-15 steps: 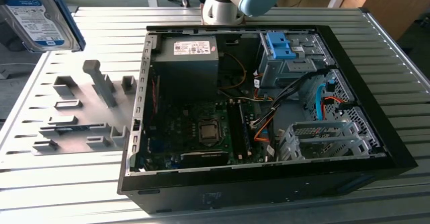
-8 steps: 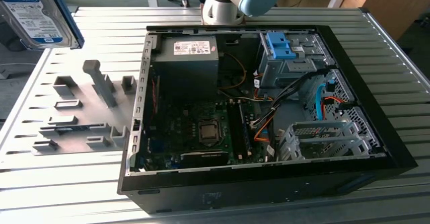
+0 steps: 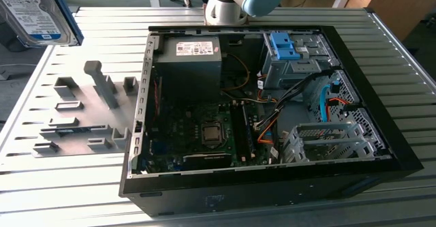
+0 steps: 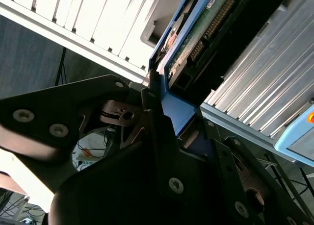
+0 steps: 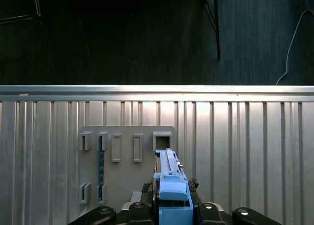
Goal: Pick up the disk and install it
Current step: 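Pick up the disk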
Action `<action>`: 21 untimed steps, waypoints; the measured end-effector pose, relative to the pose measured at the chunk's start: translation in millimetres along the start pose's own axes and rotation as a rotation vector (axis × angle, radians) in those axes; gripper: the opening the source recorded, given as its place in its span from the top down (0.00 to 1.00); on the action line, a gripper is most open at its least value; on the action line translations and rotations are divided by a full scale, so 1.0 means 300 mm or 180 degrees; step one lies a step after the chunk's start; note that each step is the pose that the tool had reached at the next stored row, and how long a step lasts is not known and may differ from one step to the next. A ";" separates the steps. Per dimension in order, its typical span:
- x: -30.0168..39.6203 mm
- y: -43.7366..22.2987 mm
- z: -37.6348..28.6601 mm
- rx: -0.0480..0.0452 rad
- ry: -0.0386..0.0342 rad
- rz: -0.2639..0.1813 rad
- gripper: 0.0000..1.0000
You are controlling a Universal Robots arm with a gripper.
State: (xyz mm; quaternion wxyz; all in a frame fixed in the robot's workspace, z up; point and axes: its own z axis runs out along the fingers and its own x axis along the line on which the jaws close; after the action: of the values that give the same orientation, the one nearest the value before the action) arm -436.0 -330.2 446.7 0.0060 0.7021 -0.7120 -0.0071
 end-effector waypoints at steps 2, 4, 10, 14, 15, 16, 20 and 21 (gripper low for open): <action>0.000 0.000 -0.007 0.0000 0.0000 0.0000 0.64; 0.000 0.000 -0.014 0.0000 0.0000 0.0000 0.64; 0.000 0.001 -0.034 0.0000 0.0000 0.0000 0.64; 0.000 0.001 -0.049 0.0000 0.0000 0.0000 0.64; 0.000 0.001 -0.053 0.0000 0.0000 0.0000 0.64; 0.000 0.001 -0.057 0.0000 0.0000 0.0000 0.64; 0.000 0.001 -0.072 0.0000 0.0000 0.0000 0.64; 0.000 0.001 -0.076 0.0000 0.0000 0.0000 0.64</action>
State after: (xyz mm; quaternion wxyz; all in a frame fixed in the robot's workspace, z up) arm -436.0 -330.2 469.7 0.0061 0.7021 -0.7120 -0.0071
